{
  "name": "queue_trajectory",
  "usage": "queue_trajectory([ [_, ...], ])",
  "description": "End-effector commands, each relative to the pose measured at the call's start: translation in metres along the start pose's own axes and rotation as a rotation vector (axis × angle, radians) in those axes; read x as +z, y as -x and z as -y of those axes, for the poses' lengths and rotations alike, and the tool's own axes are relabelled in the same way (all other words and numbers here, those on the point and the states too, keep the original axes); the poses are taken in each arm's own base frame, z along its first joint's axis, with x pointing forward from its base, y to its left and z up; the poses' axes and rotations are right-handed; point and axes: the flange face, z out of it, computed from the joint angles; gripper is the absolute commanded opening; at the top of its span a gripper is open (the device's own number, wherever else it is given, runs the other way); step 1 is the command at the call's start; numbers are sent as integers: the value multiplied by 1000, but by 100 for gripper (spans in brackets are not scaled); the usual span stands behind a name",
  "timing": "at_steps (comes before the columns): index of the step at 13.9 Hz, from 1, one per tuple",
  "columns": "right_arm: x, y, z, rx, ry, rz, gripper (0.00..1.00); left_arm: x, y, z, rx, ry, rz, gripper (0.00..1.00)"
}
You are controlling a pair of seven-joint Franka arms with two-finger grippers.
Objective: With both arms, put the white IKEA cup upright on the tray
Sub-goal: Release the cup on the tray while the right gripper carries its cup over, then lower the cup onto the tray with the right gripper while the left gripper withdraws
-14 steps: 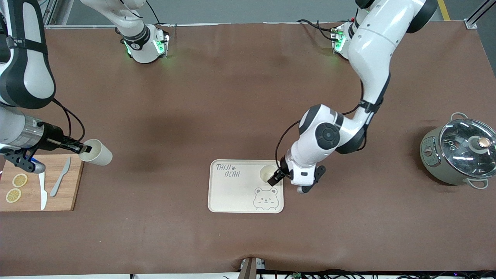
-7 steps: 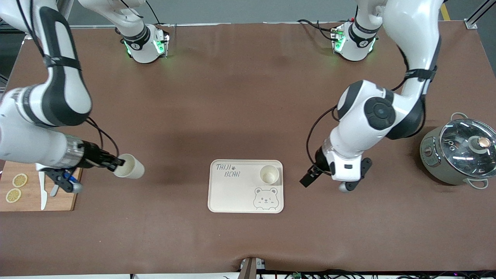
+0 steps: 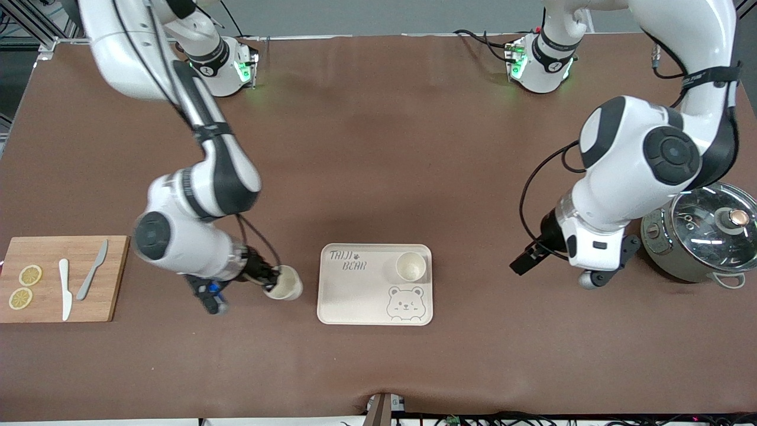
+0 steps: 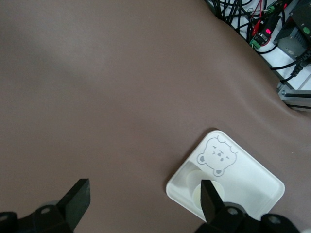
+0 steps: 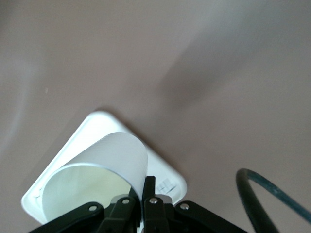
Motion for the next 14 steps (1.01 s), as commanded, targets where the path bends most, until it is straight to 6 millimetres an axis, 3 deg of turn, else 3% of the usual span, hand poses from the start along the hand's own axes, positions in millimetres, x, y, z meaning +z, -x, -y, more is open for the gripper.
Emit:
queue_trajectory([
  [1, 27, 28, 15, 45, 8, 1, 0, -28, -8, 26, 64, -39, -12, 100],
  [3, 41, 50, 21, 53, -2, -1, 0, -44, -27, 50, 103, -54, -11, 100],
  [5, 63, 63, 19, 73, 29, 5, 0, -63, -32, 65, 182, -70, -8, 100],
  [7, 77, 63, 15, 73, 37, 3, 0, -77, -38, 81, 230, -104, -9, 100],
  [9, 87, 61, 8, 81, 50, 2, 0, -104, -36, 93, 286, -124, -32, 100],
  [14, 111, 63, -5, 71, 43, -15, 0, -153, -56, 147, 369, -149, -43, 100],
])
